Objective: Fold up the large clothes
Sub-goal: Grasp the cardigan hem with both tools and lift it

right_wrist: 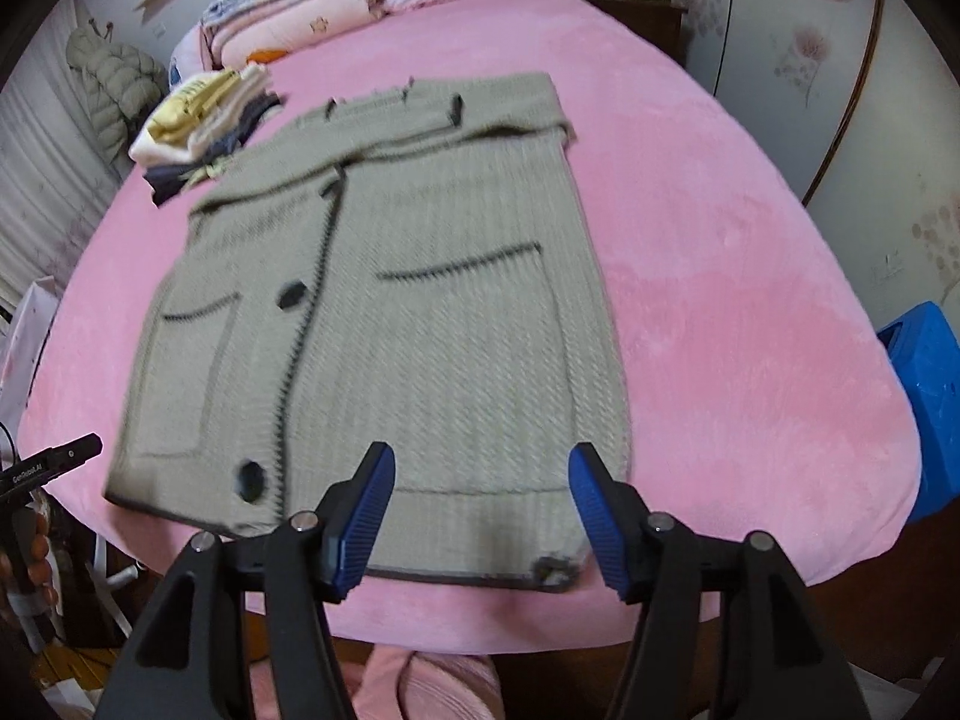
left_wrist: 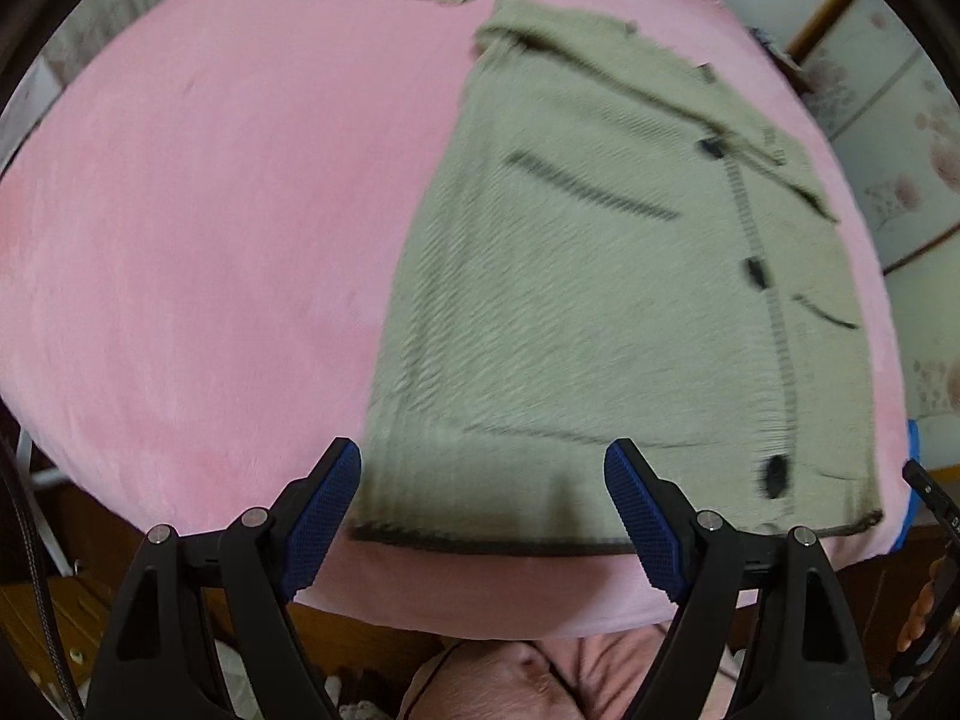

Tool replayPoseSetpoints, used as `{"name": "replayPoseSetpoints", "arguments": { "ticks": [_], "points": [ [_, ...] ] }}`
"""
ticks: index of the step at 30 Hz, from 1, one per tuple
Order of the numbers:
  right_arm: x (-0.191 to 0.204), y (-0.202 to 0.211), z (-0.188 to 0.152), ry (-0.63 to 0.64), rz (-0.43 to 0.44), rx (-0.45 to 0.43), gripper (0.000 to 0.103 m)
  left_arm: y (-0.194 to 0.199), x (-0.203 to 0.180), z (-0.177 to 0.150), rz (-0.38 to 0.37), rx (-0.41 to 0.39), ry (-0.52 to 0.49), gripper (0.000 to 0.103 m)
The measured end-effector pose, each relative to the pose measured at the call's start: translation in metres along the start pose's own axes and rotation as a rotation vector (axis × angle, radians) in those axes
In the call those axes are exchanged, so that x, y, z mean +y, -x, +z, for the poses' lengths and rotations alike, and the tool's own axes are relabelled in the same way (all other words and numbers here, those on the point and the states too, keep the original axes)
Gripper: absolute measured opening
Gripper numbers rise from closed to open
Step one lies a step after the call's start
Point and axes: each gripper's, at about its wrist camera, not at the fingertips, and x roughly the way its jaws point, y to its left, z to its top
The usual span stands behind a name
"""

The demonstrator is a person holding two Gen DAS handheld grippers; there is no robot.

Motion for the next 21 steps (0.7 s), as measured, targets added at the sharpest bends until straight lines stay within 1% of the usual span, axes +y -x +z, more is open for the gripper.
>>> {"name": "replayPoseSetpoints", "arguments": {
  "ticks": [5,7,9,11,13,15,16,18,20,21],
  "points": [
    [-0.036,-0.029,-0.011,-0.052,-0.002,0.065,0.06,-0.03,0.03,-0.008,-0.025,0.064,0.085,0.082],
    [-0.048,-0.038,-0.016,-0.068,0.01,0.092,0.06,-0.038,0.037,-0.009,-0.039,0.078,0.098,0.082],
    [-0.058,-0.046,-0.021,-0.081,0.02,0.115,0.06,-0.043,0.039,-0.011,-0.043,0.082,0.091,0.082],
    [-0.064,-0.051,-0.024,-0.095,0.044,0.133,0.06,-0.047,0.039,-0.011,-0.05,0.091,0.082,0.083],
    [-0.068,-0.056,-0.027,-0.11,0.087,0.141,0.06,-0.05,0.04,-0.011,-0.05,0.099,0.081,0.083],
    [-0.069,-0.059,-0.029,-0.112,0.121,0.149,0.06,-0.052,0.041,-0.01,-0.056,0.103,0.085,0.086],
    [-0.067,-0.062,-0.029,-0.105,0.142,0.153,0.058,-0.053,0.042,-0.011,-0.061,0.104,0.088,0.087],
    [-0.062,-0.067,-0.03,-0.087,0.165,0.168,0.048,-0.057,0.042,-0.011,-0.066,0.105,0.087,0.089],
    [-0.055,-0.073,-0.029,-0.067,0.178,0.186,0.032,-0.063,0.038,-0.012,-0.062,0.103,0.081,0.09],
    [-0.053,-0.075,-0.029,-0.062,0.184,0.194,0.027,-0.063,0.04,-0.012,-0.058,0.104,0.078,0.09]
  ]
}}
